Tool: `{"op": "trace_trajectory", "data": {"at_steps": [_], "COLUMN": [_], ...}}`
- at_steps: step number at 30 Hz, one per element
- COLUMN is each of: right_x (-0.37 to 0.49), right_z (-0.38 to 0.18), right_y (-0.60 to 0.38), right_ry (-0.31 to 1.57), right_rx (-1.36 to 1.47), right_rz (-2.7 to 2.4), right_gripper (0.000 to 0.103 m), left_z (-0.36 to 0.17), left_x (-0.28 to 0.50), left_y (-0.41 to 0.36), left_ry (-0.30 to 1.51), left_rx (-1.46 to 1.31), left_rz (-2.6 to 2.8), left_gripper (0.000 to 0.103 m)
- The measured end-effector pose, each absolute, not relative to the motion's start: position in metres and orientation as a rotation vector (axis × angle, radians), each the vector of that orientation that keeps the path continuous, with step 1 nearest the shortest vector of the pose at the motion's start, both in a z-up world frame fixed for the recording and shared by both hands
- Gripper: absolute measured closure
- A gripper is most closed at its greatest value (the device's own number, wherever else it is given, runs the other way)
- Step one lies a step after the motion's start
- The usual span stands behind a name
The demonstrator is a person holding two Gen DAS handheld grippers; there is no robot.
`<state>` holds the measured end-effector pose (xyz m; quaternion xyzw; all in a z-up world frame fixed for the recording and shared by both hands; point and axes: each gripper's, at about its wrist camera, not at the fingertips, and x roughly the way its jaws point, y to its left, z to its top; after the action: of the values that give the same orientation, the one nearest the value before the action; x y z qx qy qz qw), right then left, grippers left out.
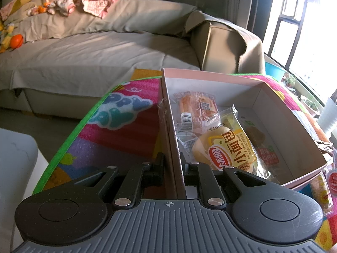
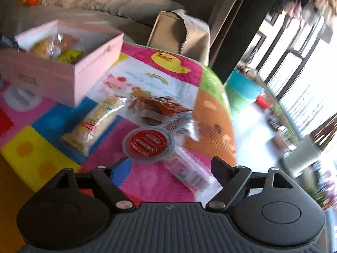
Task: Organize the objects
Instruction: 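Grasp the packet with the round red sticker using the right tool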
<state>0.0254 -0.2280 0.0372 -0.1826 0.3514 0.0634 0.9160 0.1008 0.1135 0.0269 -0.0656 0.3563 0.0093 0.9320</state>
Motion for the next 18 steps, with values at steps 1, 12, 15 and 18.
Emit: {"op": "trace_trajectory", "data": {"at_steps": [1,12,15,18], "right_x": [0.026,0.062,0.061,0.052], "right_z": [0.037,0.022,0.025,0.033], "right_y": [-0.226,-0.208,-0.21,-0.212], "right_ry": [0.725,0.739,0.738,0.742], "right_rx": [-0.356,-0.281,-0.27,-0.248], "right_rz": [0.148,0.153,0.155,0.184], "right_gripper": [0.02,0.023,0.042,0.042], "left_z": [0.027,0.027,0.027,0.027], "left_x": [0.101,0.101,0.101,0.101], "left_y": [0.113,0.114,0.114,0.114], "left_ry": [0.729,0.73,0.729,0.729], "left_rx": [-0.134,-0.132,-0.133,-0.132], "left_rz": [0.019,0.019,0.019,0.018], "left_gripper": [0.088,0.088,0.088,0.088]}}
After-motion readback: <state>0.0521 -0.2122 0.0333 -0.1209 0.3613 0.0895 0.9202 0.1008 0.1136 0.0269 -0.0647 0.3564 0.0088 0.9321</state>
